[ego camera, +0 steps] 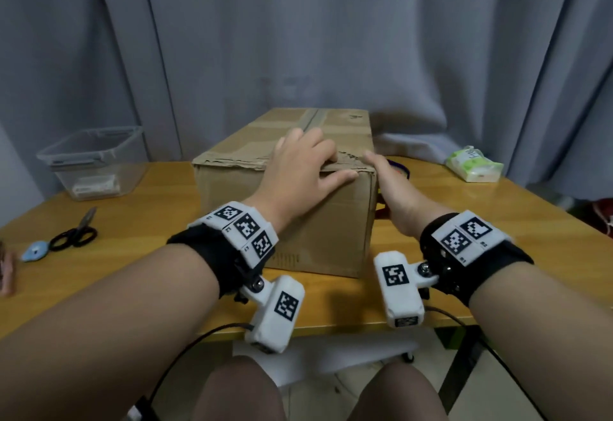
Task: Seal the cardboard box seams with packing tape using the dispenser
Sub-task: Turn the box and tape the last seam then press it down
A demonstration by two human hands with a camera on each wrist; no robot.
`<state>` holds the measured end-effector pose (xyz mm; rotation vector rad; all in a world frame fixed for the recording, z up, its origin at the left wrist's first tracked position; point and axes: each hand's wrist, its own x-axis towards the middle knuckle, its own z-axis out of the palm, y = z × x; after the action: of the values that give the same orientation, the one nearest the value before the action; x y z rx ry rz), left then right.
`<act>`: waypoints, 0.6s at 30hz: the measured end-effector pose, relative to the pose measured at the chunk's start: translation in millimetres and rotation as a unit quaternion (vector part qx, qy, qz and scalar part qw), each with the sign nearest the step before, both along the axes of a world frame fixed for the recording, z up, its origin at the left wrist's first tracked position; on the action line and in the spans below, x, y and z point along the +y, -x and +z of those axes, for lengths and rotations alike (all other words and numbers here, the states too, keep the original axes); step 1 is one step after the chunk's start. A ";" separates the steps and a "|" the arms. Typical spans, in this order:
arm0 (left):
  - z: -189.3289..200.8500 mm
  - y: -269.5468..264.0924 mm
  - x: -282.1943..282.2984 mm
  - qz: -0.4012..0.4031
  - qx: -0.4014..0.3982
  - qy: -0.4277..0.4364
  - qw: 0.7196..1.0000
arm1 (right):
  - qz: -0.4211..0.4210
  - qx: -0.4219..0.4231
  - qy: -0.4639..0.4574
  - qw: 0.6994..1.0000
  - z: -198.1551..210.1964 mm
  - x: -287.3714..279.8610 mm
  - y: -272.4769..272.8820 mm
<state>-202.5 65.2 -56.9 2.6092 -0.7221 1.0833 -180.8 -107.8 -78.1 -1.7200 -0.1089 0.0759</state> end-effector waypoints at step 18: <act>27.9 -18.1 15.9 0.080 0.046 0.019 0.996 | -0.059 -0.063 0.358 0.930 -16.6 -2.3 -61.0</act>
<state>-184.4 81.1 -28.9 2.7016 -0.4758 0.9993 -119.8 -110.1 -94.7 -2.4600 -0.0751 -0.0985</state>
